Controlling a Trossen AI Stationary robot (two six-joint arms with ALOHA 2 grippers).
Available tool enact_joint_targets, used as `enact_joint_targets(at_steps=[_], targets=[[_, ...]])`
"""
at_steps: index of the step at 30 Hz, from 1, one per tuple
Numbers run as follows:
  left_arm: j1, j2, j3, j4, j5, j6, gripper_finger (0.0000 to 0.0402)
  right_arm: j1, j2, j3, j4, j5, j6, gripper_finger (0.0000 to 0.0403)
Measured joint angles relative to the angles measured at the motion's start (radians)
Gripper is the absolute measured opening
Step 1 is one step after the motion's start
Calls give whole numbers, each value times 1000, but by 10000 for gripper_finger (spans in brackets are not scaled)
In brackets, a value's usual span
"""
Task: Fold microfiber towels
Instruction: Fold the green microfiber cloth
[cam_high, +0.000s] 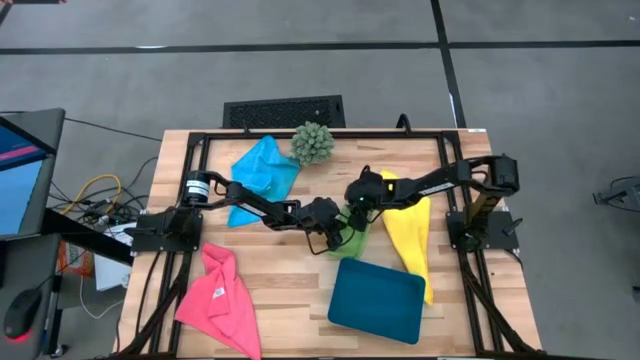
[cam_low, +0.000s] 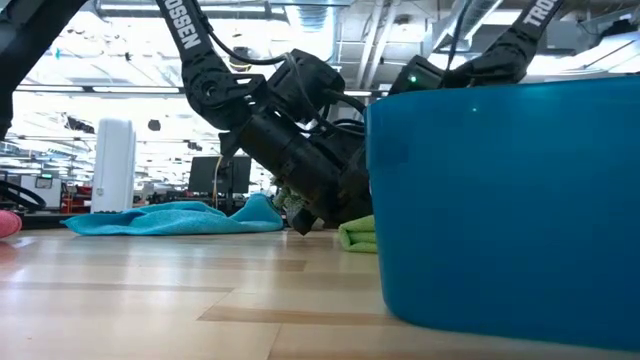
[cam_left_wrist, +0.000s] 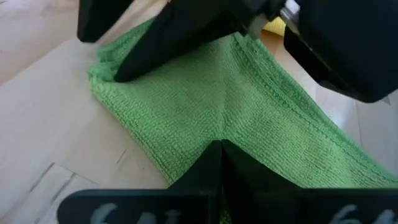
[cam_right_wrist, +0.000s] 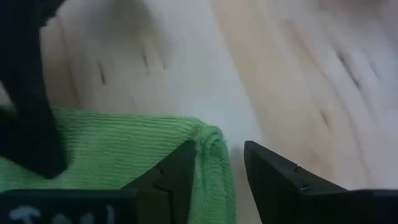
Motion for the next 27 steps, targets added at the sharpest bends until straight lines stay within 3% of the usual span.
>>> enact_joint_targets(at_steps=[5, 10, 12, 15, 18, 27], targets=[[-2, 0, 0, -8, -13, 0, 0, -28, -28, -1, -71, 73, 66, 168], [-8, 0, 0, -10, 1, -8, 0, -61, -122, -3, -211, 267, 101, 168], [-9, 0, 0, -9, 6, -8, 0, -68, -156, -5, -223, 238, 103, 168], [-9, 0, -1, -6, 4, -6, 0, -59, -186, -5, -114, 80, 74, 168], [-9, 0, -1, -5, 3, -4, 0, -35, -184, -1, -28, -7, 26, 168], [-10, 1, -2, -4, -4, 1, 0, -16, -3, -3, 32, -49, -1, 168]])
